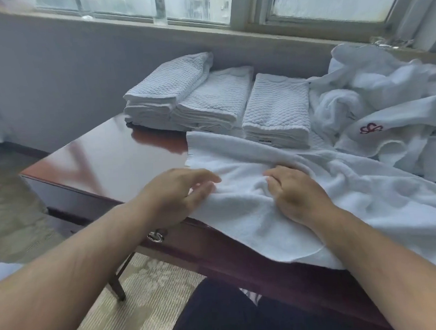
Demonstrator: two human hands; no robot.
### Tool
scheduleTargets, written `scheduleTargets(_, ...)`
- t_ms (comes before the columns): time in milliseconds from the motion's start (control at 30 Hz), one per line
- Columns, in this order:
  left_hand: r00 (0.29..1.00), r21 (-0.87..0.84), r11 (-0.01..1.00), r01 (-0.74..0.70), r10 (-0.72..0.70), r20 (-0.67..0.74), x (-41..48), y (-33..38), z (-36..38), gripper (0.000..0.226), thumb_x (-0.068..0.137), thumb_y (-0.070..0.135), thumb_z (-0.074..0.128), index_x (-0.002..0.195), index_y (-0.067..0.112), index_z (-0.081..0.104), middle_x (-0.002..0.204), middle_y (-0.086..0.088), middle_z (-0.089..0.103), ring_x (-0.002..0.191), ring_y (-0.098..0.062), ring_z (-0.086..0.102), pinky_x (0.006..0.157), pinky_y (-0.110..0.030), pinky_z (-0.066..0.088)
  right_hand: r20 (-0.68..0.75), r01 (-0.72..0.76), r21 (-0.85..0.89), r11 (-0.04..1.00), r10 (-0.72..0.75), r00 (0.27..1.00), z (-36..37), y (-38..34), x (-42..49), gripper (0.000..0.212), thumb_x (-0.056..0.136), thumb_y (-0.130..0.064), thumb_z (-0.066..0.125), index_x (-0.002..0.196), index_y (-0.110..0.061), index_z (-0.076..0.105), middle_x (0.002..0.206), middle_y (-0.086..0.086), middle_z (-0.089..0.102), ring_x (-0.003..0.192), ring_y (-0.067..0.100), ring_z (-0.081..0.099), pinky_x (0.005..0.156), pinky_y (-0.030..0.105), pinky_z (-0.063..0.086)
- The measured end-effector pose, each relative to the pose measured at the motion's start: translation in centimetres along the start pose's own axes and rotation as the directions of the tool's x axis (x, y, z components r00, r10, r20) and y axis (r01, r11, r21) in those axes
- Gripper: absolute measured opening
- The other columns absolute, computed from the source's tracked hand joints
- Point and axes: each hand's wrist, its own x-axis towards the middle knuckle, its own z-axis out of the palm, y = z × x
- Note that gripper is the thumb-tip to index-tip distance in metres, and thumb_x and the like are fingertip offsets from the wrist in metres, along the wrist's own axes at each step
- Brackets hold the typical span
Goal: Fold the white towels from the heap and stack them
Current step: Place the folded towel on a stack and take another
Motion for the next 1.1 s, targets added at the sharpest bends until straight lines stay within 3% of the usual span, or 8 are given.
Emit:
scheduleTargets(167, 0.988, 0.178, 0.981, 0.075, -0.049, -0.143, -0.9, -0.3, -1.2, 0.022, 0.096, 0.044, 0.054, 0.109, 0.040, 0.071, 0.085, 0.013, 0.072, 0.085, -0.018, 0.065, 0.074, -0.032, 0.046, 0.079, 0.020, -0.005, 1.000, -0.020, 0.997, 0.0, 0.6, 1.9, 0.037, 0.106, -0.035, 0.041, 0.136, -0.026, 0.061, 0.141, -0.006, 0.058, 0.134, 0.017, 0.048, 0.115, 0.038, 0.033)
scheduleTargets(367, 0.980, 0.209, 0.968, -0.141, 0.107, 0.166, -1.1, 0.1, -0.4, 0.049, 0.098, 0.061, 0.033, 0.121, 0.041, 0.070, 0.129, 0.029, 0.063, 0.129, 0.003, 0.048, 0.110, -0.033, 0.033, 0.125, 0.049, -0.011, 0.999, -0.048, 0.991, 0.0, 0.8, 2.4, 0.039, 0.106, -0.035, 0.042, 0.140, -0.027, 0.057, 0.145, -0.007, 0.055, 0.136, 0.015, 0.045, 0.114, 0.030, 0.030)
scheduleTargets(533, 0.997, 0.330, 0.941, -0.077, 0.078, 0.012, -1.9, 0.2, -1.4, 0.073, 0.094, 0.063, 0.009, 0.102, 0.028, 0.072, 0.075, 0.006, 0.069, 0.074, -0.015, 0.063, 0.077, -0.035, 0.045, 0.083, 0.049, 0.133, 0.990, -0.061, 0.995, -1.0, 1.4, 2.2, 0.020, 0.099, -0.036, 0.057, 0.115, -0.035, 0.070, 0.106, -0.022, 0.067, 0.088, -0.015, 0.054, 0.076, 0.000, 0.032)
scheduleTargets(667, 0.994, 0.423, 0.906, 0.004, 0.043, -0.102, -1.1, 1.6, -2.1, 0.057, 0.097, 0.061, 0.024, 0.072, 0.027, 0.064, 0.053, 0.010, 0.046, 0.055, -0.018, 0.051, 0.048, -0.026, 0.030, 0.077, 0.052, 0.176, 0.983, -0.066, 0.995, -1.1, 0.9, 1.9, 0.021, 0.095, -0.024, 0.066, 0.115, -0.027, 0.074, 0.096, -0.018, 0.066, 0.079, -0.011, 0.056, 0.072, -0.003, 0.034)
scheduleTargets(733, 0.979, 0.317, 0.949, 0.006, 0.059, -0.195, 0.3, 3.4, -1.6, 0.044, 0.100, 0.049, 0.034, 0.070, 0.026, 0.056, 0.063, 0.008, 0.052, 0.067, -0.026, 0.057, 0.054, -0.032, 0.038, 0.106, 0.063, 0.199, 0.978, -0.085, 0.991, -1.3, 0.3, 1.4, 0.023, 0.095, -0.015, 0.064, 0.113, -0.023, 0.075, 0.110, -0.010, 0.069, 0.090, 0.000, 0.060, 0.079, -0.001, 0.035)
scheduleTargets(800, 0.979, 0.164, 0.986, -0.044, 0.075, -0.190, 2.5, 5.5, -0.2, 0.027, 0.102, 0.036, 0.044, 0.097, 0.027, 0.069, 0.097, 0.002, 0.066, 0.094, -0.026, 0.060, 0.075, -0.036, 0.048, 0.019, 0.022, 0.196, 0.980, -0.026, 0.999, -2.1, 0.4, 0.2, 0.024, 0.093, -0.015, 0.059, 0.108, -0.019, 0.078, 0.116, -0.005, 0.071, 0.106, 0.011, 0.063, 0.092, 0.014, 0.041)
scheduleTargets(900, 0.988, 0.073, 0.990, -0.122, 0.128, -0.084, 6.2, 8.6, 3.1, 0.031, 0.100, 0.017, 0.048, 0.121, 0.030, 0.067, 0.125, 0.003, 0.062, 0.116, -0.022, 0.055, 0.096, -0.036, 0.046, -0.195, -0.181, 0.099, 0.978, 0.198, 0.961, -4.9, 2.9, -3.2, 0.036, 0.074, -0.028, 0.041, 0.084, -0.027, 0.076, 0.098, -0.002, 0.075, 0.099, 0.024, 0.064, 0.082, 0.030, 0.046)
scheduleTargets(1100, 0.982, 0.018, 0.982, -0.187, 0.186, 0.023, 12.1, 16.5, 10.6, 0.038, 0.097, 0.049, 0.048, 0.131, 0.034, 0.059, 0.139, 0.003, 0.055, 0.133, -0.022, 0.045, 0.108, -0.037, 0.038, -0.137, -0.537, -0.136, 0.833, 0.521, 0.843, -10.7, 12.3, -11.9, 0.023, 0.091, -0.021, 0.051, 0.078, -0.018, 0.070, 0.094, 0.004, 0.073, 0.089, 0.028, 0.061, 0.077, 0.039, 0.052)
